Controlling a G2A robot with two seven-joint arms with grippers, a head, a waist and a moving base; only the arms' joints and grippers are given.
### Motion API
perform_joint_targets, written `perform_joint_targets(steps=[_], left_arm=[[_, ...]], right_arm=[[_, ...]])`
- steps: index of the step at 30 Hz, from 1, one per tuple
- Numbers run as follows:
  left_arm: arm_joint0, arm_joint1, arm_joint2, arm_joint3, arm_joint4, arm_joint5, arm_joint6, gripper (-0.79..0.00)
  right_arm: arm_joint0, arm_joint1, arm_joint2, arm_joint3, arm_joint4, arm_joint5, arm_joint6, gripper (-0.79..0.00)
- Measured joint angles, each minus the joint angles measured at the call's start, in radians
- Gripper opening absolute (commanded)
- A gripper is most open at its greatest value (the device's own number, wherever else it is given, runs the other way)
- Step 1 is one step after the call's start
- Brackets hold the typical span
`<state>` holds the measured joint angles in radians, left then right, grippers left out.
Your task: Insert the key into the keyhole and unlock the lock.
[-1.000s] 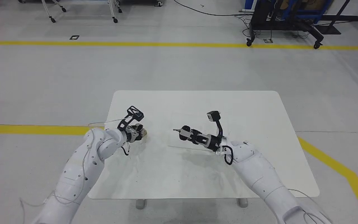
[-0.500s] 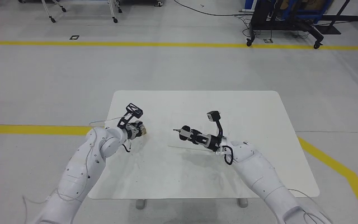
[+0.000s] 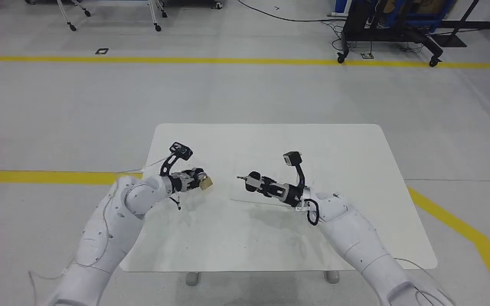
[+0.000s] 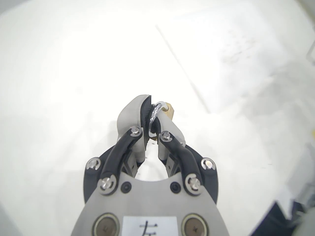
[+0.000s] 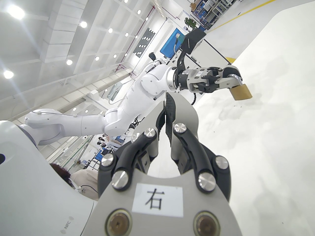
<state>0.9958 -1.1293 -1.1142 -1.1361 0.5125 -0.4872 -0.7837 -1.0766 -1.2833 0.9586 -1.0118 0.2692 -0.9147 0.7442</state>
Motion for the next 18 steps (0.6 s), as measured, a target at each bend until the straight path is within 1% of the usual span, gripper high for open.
perform_joint_targets(steps=[1,3,6,7,9,14,16,18], left_arm=[[-0.023,-0.007,0.003,0.037,-0.124,0.009,-0.053,-0.785],[-0.079,-0.025,0.021,0.122,-0.371,0.061,-0.168,-0.785],[-0.149,-0.054,0.057,0.239,-0.645,0.117,-0.313,-0.785],[-0.167,-0.060,0.064,0.270,-0.707,0.125,-0.347,-0.785],[-0.174,-0.062,0.066,0.290,-0.783,0.129,-0.369,-0.785],[-0.166,-0.062,0.066,0.277,-0.767,0.131,-0.355,-0.785],[-0.149,-0.070,0.074,0.273,-0.830,0.177,-0.369,-0.785],[-0.156,-0.081,0.083,0.300,-0.924,0.250,-0.430,-0.785]], right_arm=[[0.000,0.000,0.000,0.000,0.000,0.000,0.000,-0.785],[0.000,0.000,0.000,0.000,0.000,0.000,0.000,-0.785],[0.000,0.000,0.000,0.000,0.000,0.000,0.000,-0.785],[0.000,0.000,0.000,0.000,0.000,0.000,0.000,-0.785],[0.000,0.000,0.000,0.000,0.000,0.000,0.000,-0.785],[0.000,0.000,0.000,0.000,0.000,0.000,0.000,-0.785],[-0.012,-0.001,-0.002,-0.015,0.018,0.031,-0.013,-0.785],[-0.029,0.000,0.011,-0.035,0.048,0.091,-0.055,-0.785]])
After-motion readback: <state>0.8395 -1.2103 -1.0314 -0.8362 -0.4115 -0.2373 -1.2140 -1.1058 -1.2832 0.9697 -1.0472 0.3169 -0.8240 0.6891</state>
